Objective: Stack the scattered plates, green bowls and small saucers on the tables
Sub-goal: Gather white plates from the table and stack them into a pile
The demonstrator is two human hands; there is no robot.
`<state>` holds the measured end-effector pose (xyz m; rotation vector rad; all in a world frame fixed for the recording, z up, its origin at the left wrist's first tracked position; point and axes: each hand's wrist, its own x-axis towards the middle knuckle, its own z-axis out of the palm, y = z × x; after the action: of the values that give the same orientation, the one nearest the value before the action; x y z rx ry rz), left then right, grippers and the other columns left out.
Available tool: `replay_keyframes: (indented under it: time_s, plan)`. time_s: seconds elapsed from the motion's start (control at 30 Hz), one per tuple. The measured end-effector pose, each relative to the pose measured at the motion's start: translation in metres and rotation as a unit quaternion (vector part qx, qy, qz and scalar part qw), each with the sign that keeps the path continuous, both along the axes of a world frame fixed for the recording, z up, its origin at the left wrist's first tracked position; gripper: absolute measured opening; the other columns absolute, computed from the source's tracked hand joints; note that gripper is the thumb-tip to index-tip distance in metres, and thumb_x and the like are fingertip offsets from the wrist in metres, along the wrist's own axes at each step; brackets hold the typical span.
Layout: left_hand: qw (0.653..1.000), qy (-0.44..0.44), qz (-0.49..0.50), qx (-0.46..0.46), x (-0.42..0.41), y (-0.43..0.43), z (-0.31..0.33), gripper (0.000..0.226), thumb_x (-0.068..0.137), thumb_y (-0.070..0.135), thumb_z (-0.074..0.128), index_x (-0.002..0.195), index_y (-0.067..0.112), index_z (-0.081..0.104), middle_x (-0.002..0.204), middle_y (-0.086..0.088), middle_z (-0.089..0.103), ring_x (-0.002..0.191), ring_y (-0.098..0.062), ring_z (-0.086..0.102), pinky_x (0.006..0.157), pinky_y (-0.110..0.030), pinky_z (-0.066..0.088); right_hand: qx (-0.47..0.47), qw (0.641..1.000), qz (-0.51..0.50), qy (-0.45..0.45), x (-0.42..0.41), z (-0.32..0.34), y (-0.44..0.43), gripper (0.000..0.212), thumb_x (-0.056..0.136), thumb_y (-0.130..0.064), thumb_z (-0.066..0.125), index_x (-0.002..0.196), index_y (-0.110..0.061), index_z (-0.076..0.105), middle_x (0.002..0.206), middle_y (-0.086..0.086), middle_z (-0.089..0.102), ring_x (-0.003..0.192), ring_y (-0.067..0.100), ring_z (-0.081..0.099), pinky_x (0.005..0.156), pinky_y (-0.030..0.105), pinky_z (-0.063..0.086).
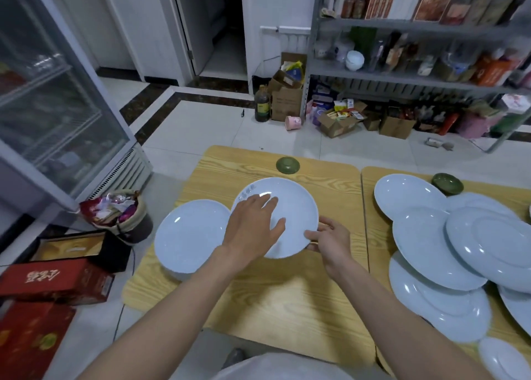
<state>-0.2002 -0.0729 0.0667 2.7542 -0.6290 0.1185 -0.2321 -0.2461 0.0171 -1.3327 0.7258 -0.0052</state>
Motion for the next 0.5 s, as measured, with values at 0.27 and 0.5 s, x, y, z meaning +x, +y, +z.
replay_keyframes:
  time_s: [0.27,0.5]
  plan:
    - [0.998,0.047,0.021,0.027,0.013,0.091,0.007,0.053,0.099,0.046,0.044,0.145,0.021,0.044,0.151,0.001,0.043,0.137,-0.018,0.04,0.107,-0.032,0.033,0.041,0.998,0.048,0.027,0.027,-0.002,0.118,0.038,0.083,0.014,0.063,0.114,-0.006,0.055,0.095,0.011,0.073,0.076,0.023,0.07,0.056,0.031,0.057]
    - [0.997,0.065,0.018,0.029,0.024,0.143,-0.008,0.055,0.099,0.046,0.043,0.147,0.019,0.042,0.153,-0.001,0.04,0.139,-0.019,0.037,0.11,-0.031,0.03,0.01,0.997,0.037,0.059,0.034,-0.019,0.167,0.04,0.081,0.015,0.064,0.114,-0.007,0.056,0.092,0.013,0.072,0.075,0.028,0.069,0.065,0.04,0.059]
